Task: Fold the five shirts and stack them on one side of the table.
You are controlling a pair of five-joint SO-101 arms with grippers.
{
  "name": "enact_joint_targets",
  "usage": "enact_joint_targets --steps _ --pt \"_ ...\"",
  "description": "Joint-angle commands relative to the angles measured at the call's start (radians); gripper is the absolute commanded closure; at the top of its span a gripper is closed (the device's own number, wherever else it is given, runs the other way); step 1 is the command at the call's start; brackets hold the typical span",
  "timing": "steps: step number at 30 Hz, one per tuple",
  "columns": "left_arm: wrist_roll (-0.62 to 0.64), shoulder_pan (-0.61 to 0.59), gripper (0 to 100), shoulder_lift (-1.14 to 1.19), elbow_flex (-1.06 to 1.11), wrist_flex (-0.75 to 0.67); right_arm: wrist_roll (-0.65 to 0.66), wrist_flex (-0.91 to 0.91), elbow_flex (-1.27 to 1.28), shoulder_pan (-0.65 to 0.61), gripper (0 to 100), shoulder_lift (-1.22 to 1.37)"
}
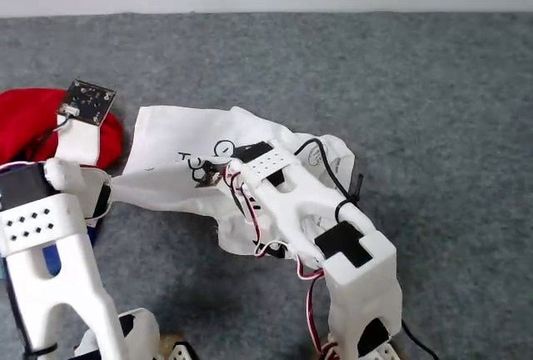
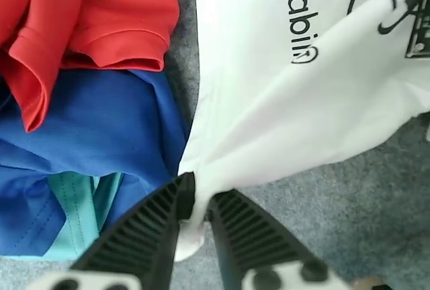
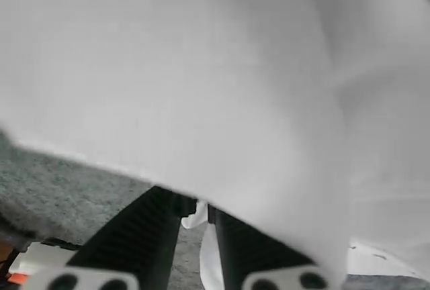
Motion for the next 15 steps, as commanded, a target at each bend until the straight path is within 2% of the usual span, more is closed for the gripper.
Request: enact_joint_targets --steps 1,8,15 --pt "0.005 -0.005 99 -0.031 -0.01 -0.02 0.006 0.062 -0.06 0.019 99.0 -0.076" --pt "0.009 -0.005 99 -0.032 -0.041 -0.014 0.048 0.228 -0.196 0.09 99.0 -0.329" --pt "0.009 -0.003 99 -0.032 -0.226 0.005 0.126 0.272 -0.382 0.213 99.0 -0.579"
